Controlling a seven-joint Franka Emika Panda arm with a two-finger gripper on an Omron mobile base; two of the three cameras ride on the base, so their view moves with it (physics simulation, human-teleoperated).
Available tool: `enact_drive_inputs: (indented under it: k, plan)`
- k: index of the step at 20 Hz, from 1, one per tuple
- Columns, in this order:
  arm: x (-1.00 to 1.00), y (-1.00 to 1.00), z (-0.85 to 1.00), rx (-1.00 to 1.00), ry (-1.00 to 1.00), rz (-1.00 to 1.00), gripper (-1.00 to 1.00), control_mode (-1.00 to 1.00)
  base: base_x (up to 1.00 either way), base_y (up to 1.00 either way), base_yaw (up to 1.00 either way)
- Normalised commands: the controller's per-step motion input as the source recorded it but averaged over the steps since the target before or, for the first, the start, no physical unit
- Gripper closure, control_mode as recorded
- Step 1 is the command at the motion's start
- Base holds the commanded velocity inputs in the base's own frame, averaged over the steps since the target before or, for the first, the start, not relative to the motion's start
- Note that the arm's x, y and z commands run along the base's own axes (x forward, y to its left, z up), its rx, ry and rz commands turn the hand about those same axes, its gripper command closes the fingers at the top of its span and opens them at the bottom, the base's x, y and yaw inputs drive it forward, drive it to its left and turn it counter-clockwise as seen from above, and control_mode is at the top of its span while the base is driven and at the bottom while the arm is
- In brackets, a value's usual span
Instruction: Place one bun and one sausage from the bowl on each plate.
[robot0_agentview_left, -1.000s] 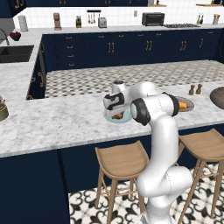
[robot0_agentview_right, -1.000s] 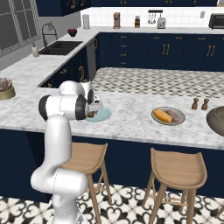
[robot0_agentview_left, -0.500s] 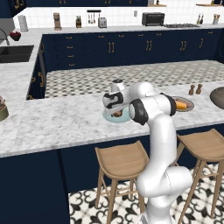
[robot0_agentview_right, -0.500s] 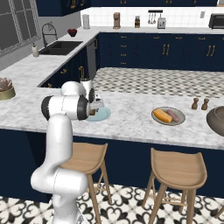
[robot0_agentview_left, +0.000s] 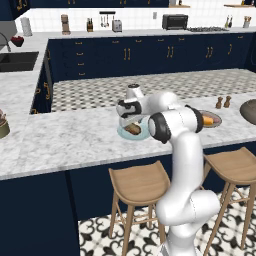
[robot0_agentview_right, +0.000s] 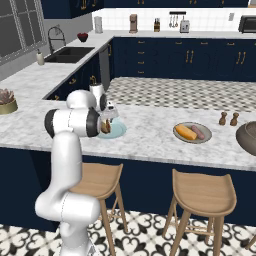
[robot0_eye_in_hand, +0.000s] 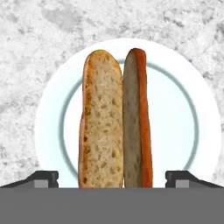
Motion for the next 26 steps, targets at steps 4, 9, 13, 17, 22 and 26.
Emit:
enact_drive_inputs:
  k: [4,9,13,17,22,26]
  plan:
    - [-0.41,0.00,0.82,0.00,-0.05,0.00,-1.00,-1.00,0.00,0.00,0.00]
    - [-0.87,0.00,0.89,0.00,-0.07,0.00,-1.00,-1.00,0.00,0.00,0.00]
    - [-1.00,-0.04,0.78,0.01,-0.10,0.00,-1.00,-1.00,0.00,0.00,0.00]
    - [-1.00,-0.08,0.59,0.05,-0.10,0.00,-1.00,-1.00,0.00,0.00,0.00]
    - [-1.00,-0.25,0.33,0.10,-0.03,0.00,-1.00,-1.00,0.00,0.00,0.00]
    - [-1.00,-0.24,0.20,0.10,-0.01,-0.01,-1.00,-1.00,0.00,0.00,0.00]
